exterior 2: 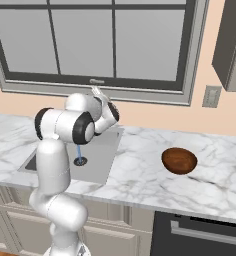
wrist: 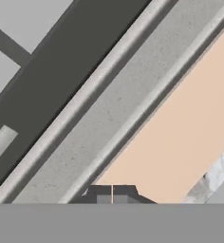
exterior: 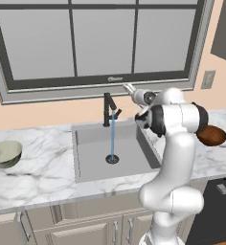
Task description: Rinse each bowl for a few seconds and place them down in the sink or on the counter.
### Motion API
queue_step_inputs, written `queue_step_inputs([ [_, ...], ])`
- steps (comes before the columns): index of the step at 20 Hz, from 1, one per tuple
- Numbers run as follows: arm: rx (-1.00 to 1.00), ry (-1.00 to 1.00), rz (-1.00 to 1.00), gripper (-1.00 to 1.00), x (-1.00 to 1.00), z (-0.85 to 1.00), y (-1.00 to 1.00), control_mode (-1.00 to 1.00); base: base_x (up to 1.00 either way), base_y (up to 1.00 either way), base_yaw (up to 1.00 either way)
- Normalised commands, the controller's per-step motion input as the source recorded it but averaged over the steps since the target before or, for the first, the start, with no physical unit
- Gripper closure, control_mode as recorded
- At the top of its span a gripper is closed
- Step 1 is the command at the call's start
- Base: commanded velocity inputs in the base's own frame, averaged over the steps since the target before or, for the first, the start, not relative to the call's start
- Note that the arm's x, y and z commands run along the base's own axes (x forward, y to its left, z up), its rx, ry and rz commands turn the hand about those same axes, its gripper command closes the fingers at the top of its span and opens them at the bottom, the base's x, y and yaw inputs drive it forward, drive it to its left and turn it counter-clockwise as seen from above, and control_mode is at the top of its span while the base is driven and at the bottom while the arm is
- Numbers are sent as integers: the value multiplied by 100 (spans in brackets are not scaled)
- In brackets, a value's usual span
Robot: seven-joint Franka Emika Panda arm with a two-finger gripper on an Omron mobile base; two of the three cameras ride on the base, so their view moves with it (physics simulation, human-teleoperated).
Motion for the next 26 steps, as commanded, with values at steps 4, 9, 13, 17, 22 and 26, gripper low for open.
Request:
queue_step_inputs([
  [4,14,23,-10,100,-48,63,-28,-100,0,0,0],
  [9,22,22,-22,100,-38,53,-46,-100,0,0,0],
  [13,27,16,-28,100,-29,56,-49,-100,0,0,0],
  [17,27,14,-24,100,-18,60,-38,-100,0,0,0],
  [22,24,11,-22,100,-9,70,-31,-100,0,0,0],
  [26,20,11,-22,100,-8,78,-30,-100,0,0,0],
])
